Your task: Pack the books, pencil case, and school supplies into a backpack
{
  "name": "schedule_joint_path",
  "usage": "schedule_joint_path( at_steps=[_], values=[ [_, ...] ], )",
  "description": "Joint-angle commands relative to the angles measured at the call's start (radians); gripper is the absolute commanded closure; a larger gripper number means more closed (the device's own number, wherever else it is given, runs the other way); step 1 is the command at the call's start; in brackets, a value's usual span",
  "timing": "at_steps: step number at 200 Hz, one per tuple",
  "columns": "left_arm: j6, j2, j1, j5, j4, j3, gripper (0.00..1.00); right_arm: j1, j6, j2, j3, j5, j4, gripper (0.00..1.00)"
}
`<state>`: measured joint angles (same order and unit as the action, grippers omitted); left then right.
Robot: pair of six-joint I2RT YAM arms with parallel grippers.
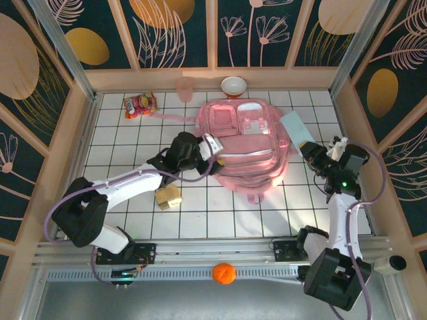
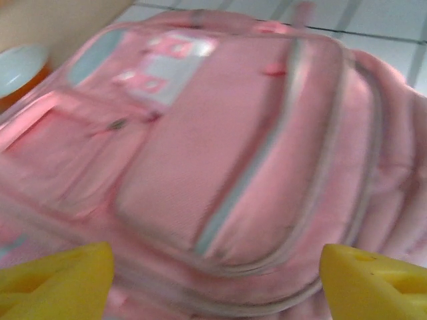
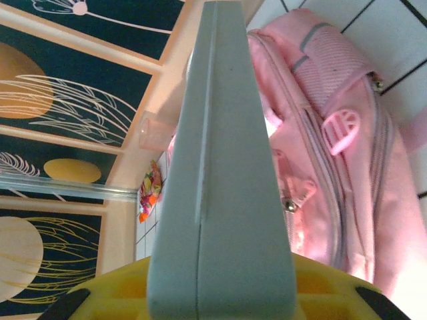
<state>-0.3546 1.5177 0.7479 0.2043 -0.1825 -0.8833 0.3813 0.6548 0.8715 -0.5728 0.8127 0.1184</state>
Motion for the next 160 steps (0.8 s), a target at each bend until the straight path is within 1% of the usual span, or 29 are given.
schedule_joint_path(
  at_steps=[1, 14, 18, 53, 73, 99, 139, 149, 160],
  values=[
    [-0.271, 0.071, 0.041, 0.121, -0.039, -0.055, 0.19, 0.025, -0.046, -0.043, 0.001, 0.102, 0.019, 0.83],
    [-0.291, 0.129, 0.048, 0.118, -0.040, -0.083, 0.18, 0.025, -0.042, -0.043, 0.002, 0.104, 0.023, 0.83],
    [-0.295, 0.146, 0.049, 0.118, -0.043, -0.117, 0.18, 0.025, -0.041, -0.043, 0.003, 0.105, 0.023, 0.83],
    [-0.286, 0.280, 0.057, 0.093, -0.076, -0.216, 0.18, 0.025, -0.055, -0.050, 0.004, 0.094, 0.054, 0.83],
    [-0.286, 0.326, 0.056, 0.091, -0.080, -0.255, 0.18, 0.025, -0.056, -0.051, 0.003, 0.091, 0.060, 0.83],
    [-0.307, 0.374, 0.056, 0.097, -0.041, -0.294, 0.16, 0.025, -0.052, -0.051, 0.000, 0.088, 0.059, 0.83],
    [-0.321, 0.420, 0.056, 0.150, -0.006, -0.303, 0.15, 0.024, -0.047, -0.051, 0.007, 0.086, 0.056, 0.83],
    [-0.320, 0.435, 0.057, 0.141, -0.006, -0.305, 0.16, 0.025, -0.047, -0.051, 0.011, 0.086, 0.053, 0.83],
    [-0.315, 0.453, 0.058, 0.110, -0.018, -0.310, 0.21, 0.025, -0.044, -0.052, 0.015, 0.086, 0.054, 0.83]
  ],
)
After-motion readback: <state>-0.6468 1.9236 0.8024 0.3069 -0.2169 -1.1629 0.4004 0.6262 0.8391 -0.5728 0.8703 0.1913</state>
